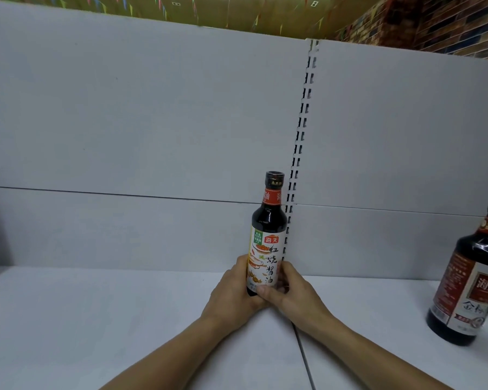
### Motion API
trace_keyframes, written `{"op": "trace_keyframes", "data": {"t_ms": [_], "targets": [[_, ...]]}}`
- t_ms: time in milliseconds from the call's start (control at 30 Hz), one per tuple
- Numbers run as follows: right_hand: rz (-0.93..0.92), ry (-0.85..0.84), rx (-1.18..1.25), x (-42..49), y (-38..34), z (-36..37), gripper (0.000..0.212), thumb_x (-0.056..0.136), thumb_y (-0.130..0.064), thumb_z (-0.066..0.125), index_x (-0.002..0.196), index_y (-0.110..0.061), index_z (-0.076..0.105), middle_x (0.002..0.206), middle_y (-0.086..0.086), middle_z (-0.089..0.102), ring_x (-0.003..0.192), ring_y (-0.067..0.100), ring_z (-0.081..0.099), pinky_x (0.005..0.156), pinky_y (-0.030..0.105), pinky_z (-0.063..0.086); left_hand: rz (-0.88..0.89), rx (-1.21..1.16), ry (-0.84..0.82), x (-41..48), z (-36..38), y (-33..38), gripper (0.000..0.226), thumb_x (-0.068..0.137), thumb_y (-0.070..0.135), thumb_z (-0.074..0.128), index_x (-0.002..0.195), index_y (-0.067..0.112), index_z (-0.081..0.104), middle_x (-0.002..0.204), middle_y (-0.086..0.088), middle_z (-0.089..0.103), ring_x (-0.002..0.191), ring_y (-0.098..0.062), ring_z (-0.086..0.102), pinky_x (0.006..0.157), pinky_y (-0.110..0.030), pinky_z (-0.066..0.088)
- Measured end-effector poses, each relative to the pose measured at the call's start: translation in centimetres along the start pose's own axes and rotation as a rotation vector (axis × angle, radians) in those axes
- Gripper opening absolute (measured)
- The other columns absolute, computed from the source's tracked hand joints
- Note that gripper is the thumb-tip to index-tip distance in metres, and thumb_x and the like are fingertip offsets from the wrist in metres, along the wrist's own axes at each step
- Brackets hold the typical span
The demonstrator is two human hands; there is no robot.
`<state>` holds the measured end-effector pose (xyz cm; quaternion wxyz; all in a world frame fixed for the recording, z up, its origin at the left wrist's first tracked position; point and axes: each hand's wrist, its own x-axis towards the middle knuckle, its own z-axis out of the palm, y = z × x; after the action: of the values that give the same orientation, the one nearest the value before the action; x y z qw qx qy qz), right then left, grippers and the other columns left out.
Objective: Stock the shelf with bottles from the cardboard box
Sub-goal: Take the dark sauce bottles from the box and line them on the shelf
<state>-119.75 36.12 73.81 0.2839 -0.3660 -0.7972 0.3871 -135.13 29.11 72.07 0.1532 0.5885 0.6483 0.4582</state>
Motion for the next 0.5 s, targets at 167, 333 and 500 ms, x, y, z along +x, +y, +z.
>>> {"op": "trace_keyframes", "data": {"t_ms": [167, 333, 500], "targets": [[-0.019, 0.053, -0.028, 0.2, 0.5, 0.6, 0.04, 0.089, -0.037, 0.077, 0.119, -0.04, 0.05, 0.106, -0.026, 0.068, 0.093, -0.019, 0.062, 0.073, 0.003, 0.046, 0.023, 0.027, 0.047, 0.3, 0.3, -0.7, 0.074, 0.066, 0.06, 0.08, 0.13, 0.05, 0.045, 0.121, 0.023, 0.057, 0.113, -0.001, 0.059, 0.093, -0.035, 0.057], [0.001, 0.102, 0.0, 0.5, 0.6, 1.0, 0.047, 0.085, -0.046, 0.079, 0.123, -0.037, 0.053, 0.113, -0.021, 0.071, 0.099, -0.009, 0.065, 0.072, 0.007, 0.046, 0.012, 0.0, 0.068, 0.0, 0.0, -0.4, 0.069, 0.072, 0.046, 0.082, 0.127, 0.057, 0.041, 0.116, 0.03, 0.064, 0.105, 0.006, 0.064, 0.091, -0.023, 0.055], [0.007, 0.125, 0.02, 0.6, 0.4, 1.3, 0.056, 0.083, -0.05, 0.079, 0.129, -0.033, 0.052, 0.117, -0.019, 0.07, 0.106, 0.001, 0.067, 0.078, 0.015, 0.048, 0.013, 0.048, 0.068, -0.2, -0.1, 0.0, 0.067, 0.078, 0.041, 0.079, 0.137, 0.04, 0.046, 0.113, 0.033, 0.063, 0.098, 0.014, 0.061, 0.079, -0.005, 0.046]]}}
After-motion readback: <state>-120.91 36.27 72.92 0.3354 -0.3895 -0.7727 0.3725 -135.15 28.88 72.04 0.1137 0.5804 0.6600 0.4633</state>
